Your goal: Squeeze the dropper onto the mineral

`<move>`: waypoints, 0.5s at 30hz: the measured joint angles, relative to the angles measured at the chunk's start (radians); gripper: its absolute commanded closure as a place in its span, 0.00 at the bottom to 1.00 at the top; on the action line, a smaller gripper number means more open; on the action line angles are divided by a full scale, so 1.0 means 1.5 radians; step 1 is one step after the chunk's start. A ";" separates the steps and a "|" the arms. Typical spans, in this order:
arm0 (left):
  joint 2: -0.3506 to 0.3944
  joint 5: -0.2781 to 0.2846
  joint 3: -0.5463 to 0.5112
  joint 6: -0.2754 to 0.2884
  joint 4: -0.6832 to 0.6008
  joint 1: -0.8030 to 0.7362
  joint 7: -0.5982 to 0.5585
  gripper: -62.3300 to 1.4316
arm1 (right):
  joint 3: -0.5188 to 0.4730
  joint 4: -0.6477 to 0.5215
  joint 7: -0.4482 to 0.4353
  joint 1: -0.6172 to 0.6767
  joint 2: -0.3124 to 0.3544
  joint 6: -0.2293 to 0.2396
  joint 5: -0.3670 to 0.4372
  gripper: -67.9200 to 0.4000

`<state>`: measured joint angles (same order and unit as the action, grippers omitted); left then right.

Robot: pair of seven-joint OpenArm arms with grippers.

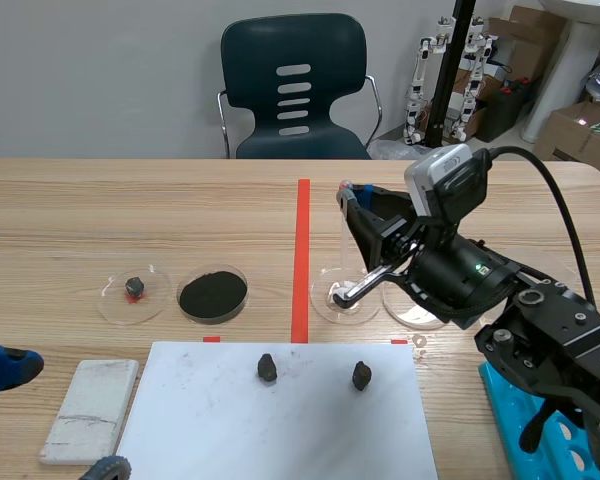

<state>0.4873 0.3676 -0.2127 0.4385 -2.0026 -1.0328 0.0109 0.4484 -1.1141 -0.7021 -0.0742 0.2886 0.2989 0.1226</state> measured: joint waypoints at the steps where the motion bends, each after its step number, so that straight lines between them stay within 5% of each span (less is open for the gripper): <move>1: 0.000 0.000 0.000 0.000 0.000 0.000 0.000 0.00 | 0.000 0.000 0.000 0.000 0.000 0.000 0.000 0.98; 15: 0.000 0.000 0.000 0.000 0.000 0.000 0.000 0.00 | 0.000 0.000 0.000 0.000 0.000 0.000 0.000 0.98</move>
<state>0.4873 0.3676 -0.2127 0.4385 -2.0026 -1.0328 0.0109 0.4484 -1.1141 -0.7021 -0.0742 0.2886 0.2989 0.1226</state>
